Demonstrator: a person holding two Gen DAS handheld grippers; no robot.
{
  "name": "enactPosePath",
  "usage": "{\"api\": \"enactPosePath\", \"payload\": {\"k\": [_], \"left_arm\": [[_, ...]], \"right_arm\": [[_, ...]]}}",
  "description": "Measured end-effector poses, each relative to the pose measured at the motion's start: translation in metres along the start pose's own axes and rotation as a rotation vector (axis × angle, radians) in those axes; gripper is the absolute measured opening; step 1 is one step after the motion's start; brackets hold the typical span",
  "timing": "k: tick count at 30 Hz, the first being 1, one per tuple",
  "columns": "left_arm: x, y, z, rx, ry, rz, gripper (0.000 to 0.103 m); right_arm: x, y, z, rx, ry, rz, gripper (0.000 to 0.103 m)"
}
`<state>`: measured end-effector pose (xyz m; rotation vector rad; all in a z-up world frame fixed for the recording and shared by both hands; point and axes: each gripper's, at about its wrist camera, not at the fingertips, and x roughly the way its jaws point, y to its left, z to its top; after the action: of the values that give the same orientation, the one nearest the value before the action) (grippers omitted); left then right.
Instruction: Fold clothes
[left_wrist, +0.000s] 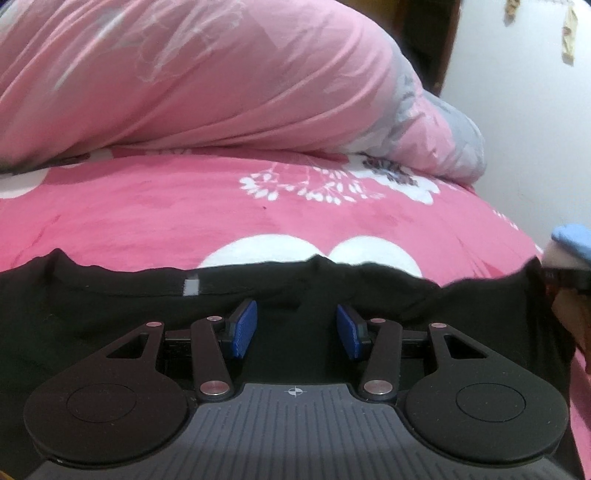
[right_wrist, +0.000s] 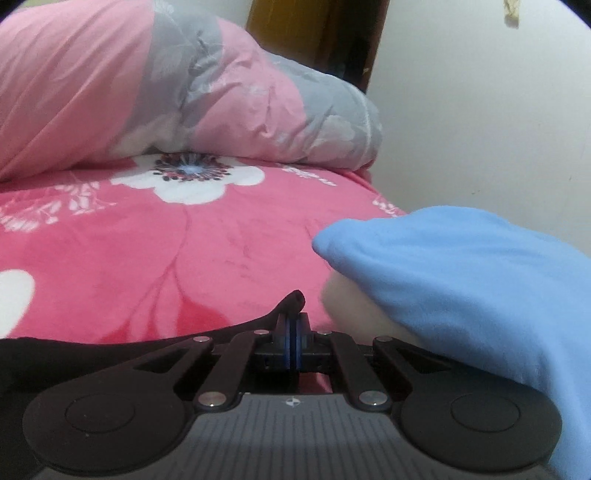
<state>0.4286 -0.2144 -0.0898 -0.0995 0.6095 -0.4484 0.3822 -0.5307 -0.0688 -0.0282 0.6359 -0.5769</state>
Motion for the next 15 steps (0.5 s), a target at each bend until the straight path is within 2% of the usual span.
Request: {"api": "enactPosePath", "payload": {"k": [2, 5, 8, 10, 12, 15], "left_arm": [[-0.004, 0.005, 0.000, -0.036, -0.033, 0.008, 0.048], [0.003, 0.009, 0.003, -0.054, -0.010, 0.011, 0.048], [0.007, 0.010, 0.006, -0.060, -0.001, 0.018, 0.048], [0.005, 0.012, 0.009, -0.069, -0.008, 0.009, 0.048], [0.003, 0.015, 0.011, -0.084, -0.019, 0.004, 0.048], [0.005, 0.016, 0.012, -0.096, -0.018, 0.012, 0.048]], "right_arm": [[-0.001, 0.000, -0.003, -0.004, -0.002, -0.021, 0.002], [0.002, 0.001, -0.007, -0.003, 0.018, -0.035, 0.002], [0.014, 0.000, -0.008, 0.009, 0.096, 0.059, 0.005], [0.005, -0.003, -0.009, -0.001, 0.062, 0.093, 0.016], [-0.004, -0.006, -0.010, -0.008, 0.027, 0.128, 0.036], [-0.025, -0.005, -0.010, -0.023, -0.052, 0.153, 0.045]]}}
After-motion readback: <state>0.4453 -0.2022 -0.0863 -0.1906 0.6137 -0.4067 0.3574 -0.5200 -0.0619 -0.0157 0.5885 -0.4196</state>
